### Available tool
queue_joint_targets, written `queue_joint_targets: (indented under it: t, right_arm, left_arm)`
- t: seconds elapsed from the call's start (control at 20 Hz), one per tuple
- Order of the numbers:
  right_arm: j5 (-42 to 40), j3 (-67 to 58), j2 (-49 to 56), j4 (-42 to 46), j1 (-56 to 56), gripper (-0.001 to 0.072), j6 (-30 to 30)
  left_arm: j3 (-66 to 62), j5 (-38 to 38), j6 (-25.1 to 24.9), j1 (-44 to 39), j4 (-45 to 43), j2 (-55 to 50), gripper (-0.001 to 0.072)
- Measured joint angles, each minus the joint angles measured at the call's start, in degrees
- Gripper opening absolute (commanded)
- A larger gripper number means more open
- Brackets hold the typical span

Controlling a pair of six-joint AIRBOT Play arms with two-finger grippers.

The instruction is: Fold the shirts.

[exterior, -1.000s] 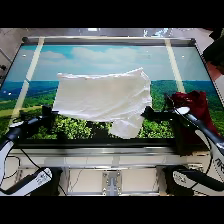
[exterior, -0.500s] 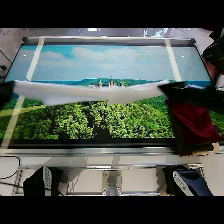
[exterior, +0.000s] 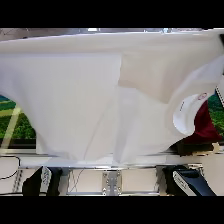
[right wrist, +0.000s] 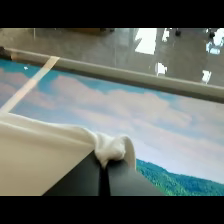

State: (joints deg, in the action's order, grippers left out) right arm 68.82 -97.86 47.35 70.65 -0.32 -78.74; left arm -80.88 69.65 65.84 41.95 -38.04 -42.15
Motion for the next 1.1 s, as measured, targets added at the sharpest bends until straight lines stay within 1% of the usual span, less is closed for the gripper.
queue_joint_targets:
  t: [0.1,0.25,0.35,0.5,0.6,0.75,0.9,1.1]
  right_arm:
    - [0.9,-0.8,7.0,1.1,0.0,0.0006,-0.2]
    - [1.8,-1.4,19.1,1.8,0.0,0.0007,-0.2]
    - [1.7,-1.6,27.6,2.0,0.0,0.0007,-0.2]
    - [-0.6,-1.7,40.2,1.8,0.0,0.0007,-0.2]
    - [-4.0,-1.8,47.0,1.6,0.0,0.0006,-1.0]
    - [-9.3,-1.8,53.7,1.3,0.0,0.0007,-2.8]
    - [-11.4,-1.9,56.6,1.2,0.0,0.0008,-3.7]
    - [-7.4,-1.9,57.9,1.4,0.0,0.0008,-4.1]
  left_arm:
    - [-1.1,1.2,0.2,-5.5,-3.2,-6.6,0.001]
    - [-1.8,0.3,1.3,-14.5,-11.7,-17.6,0.001]
    - [-2.0,-2.5,2.5,-19.6,-17.9,-25.2,0.001]
    - [-2.2,-9.8,4.8,-25.0,-25.6,-35.8,0.001]
    - [-2.2,-14.4,6.3,-27.3,-28.7,-41.2,0.0011]
    - [-2.3,-18.0,7.5,-29.8,-31.3,-45.8,0.0011]
    - [-2.3,-16.7,7.9,-31.1,-33.1,-46.7,0.001]
    - [-0.9,-9.3,9.2,-31.8,-38.1,-46.8,0.001]
